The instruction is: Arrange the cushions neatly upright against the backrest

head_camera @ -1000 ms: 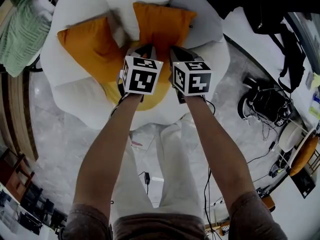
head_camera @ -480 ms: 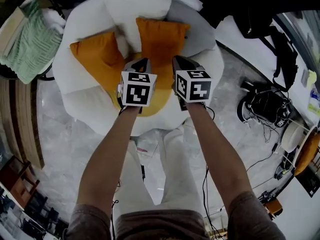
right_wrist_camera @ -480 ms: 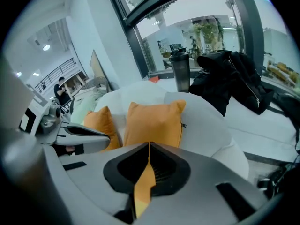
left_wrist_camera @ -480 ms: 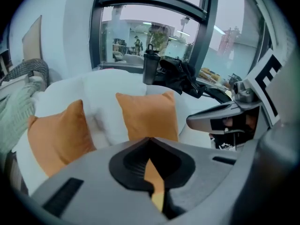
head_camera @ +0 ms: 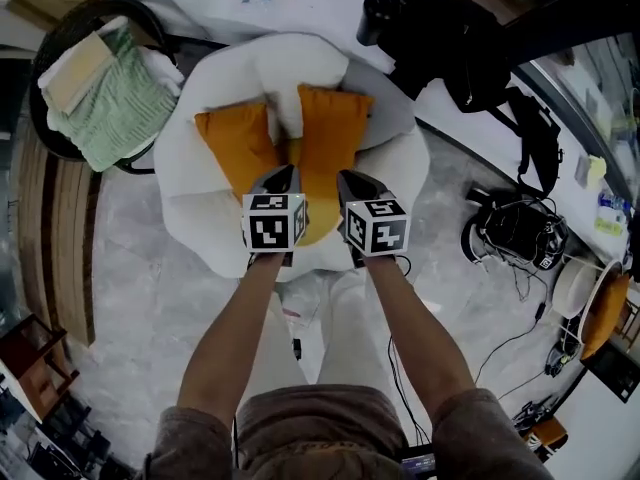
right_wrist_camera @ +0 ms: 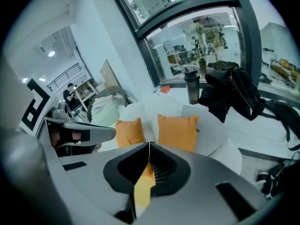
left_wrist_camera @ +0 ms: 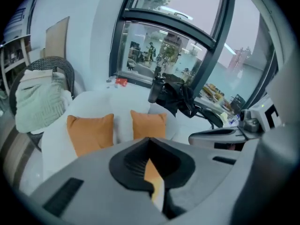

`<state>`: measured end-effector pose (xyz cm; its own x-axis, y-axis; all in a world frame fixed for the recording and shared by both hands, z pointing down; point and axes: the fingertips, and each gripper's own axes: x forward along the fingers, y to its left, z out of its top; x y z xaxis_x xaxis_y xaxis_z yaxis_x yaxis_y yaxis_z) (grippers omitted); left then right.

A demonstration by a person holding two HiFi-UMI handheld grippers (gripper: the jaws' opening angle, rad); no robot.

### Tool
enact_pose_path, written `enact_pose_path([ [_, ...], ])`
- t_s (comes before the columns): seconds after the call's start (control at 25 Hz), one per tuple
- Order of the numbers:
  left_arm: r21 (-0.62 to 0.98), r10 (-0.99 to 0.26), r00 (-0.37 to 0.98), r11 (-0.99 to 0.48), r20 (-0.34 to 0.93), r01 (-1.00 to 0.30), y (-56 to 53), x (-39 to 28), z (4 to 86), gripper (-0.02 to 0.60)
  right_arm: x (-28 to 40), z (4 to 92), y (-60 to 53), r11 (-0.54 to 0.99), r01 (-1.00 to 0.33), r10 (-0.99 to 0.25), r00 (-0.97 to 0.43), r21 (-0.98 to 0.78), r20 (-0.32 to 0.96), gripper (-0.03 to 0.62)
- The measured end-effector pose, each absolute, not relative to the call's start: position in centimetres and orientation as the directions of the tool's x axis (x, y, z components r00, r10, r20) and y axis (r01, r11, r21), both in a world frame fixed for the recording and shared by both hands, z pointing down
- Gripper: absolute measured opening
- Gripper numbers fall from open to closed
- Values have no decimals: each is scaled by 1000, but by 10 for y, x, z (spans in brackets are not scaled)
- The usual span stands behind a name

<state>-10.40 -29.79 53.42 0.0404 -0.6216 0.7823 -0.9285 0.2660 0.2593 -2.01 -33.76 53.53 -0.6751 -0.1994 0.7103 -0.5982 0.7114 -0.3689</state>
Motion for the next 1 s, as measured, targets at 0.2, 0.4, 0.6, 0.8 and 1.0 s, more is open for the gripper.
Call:
enact_pose_path([
  [0.2, 273, -640, 31, 283, 768, -919, -264, -113, 485, 5, -30, 490, -300, 721, -569, -177, -704, -396, 688, 23],
  [0.4, 249, -644, 27, 257, 765, -934, -227, -112, 432, 5, -36, 441, -263, 756, -522, -141, -720, -396, 680, 23],
  [0.6, 256, -678, 34, 230, 734, -939, -209, -103, 387, 5, -45, 395, -241, 813, -432, -89, -756, -391, 648, 23],
  [0.8, 273, -711, 59, 191, 700, -943, -191, -91, 340, 5, -48, 348, -222, 851, -367, -61, -780, -376, 623, 23],
  [1.0, 259, -749, 89, 114, 657, -959, -173, -82, 293, 5, -49, 296, -201, 894, -287, -38, -813, -343, 581, 21],
])
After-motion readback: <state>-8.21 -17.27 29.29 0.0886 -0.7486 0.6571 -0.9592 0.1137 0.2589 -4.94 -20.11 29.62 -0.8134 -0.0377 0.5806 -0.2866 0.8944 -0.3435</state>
